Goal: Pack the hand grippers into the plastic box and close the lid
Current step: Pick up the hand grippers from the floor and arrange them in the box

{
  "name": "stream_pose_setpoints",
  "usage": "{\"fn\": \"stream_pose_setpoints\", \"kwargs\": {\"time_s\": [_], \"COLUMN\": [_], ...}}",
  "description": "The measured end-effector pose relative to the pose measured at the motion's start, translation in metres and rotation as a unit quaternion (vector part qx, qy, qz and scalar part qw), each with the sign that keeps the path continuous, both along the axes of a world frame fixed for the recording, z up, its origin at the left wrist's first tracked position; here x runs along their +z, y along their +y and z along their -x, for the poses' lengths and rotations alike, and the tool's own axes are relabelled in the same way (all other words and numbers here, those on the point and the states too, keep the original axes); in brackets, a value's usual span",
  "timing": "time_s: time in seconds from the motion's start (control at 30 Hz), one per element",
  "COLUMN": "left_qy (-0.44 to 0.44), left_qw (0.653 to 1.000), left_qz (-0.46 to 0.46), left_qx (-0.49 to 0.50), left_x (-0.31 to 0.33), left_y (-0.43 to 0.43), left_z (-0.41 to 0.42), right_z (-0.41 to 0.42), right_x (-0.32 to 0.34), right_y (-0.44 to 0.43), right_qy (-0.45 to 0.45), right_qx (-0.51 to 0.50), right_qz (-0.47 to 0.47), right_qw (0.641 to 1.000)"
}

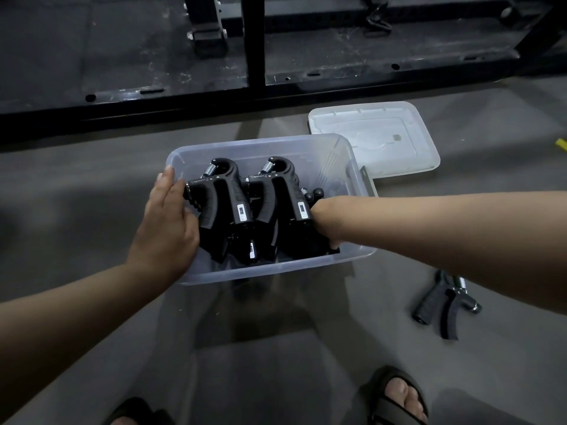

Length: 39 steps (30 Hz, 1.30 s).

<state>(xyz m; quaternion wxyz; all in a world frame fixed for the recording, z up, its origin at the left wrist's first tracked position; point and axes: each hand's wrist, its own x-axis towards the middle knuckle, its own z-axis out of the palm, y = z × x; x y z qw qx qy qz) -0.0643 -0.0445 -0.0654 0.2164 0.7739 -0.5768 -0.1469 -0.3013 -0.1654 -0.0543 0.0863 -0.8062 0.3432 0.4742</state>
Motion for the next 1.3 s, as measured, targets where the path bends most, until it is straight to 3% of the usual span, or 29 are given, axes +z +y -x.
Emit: {"fn": "stream_pose_setpoints", "kwargs": {"time_s": [0.17, 0.47, 0.63, 0.83, 1.0, 1.13, 1.3], "left_qy": [0.005, 0.004, 0.011, 0.010, 0.011, 0.000, 0.009], "left_qw": [1.000, 1.000, 1.000, 1.000, 1.000, 1.000, 1.000], "left_qz": [0.003, 0.008, 0.012, 0.012, 0.010, 0.013, 0.009], "left_qx": [0.002, 0.000, 0.003, 0.005, 0.005, 0.002, 0.004], "left_x": [0.000, 0.002, 0.003, 0.001, 0.001, -0.002, -0.001], "left_y": [0.000, 0.001, 0.002, 0.000, 0.000, 0.000, -0.001], "left_z": [0.000, 0.002, 0.002, -0.001, 0.000, -0.001, -0.001], "right_z": [0.014, 0.014, 0.009, 0.004, -0.009, -0.008, -0.007], "right_x": [-0.002, -0.003, 0.004, 0.014, 0.006, 0.008, 0.001], "right_y": [0.010, 0.014, -0.001, -0.026, -0.039, -0.038, -0.039], "right_qy": [-0.112, -0.103, -0.091, -0.164, -0.167, -0.166, -0.189], "right_qx": [0.009, 0.128, 0.037, -0.033, -0.111, -0.052, -0.090], "right_qz": [0.049, 0.068, 0.037, 0.126, -0.016, 0.085, 0.065], "right_qw": [0.993, 0.984, 0.994, 0.978, 0.980, 0.981, 0.976]}}
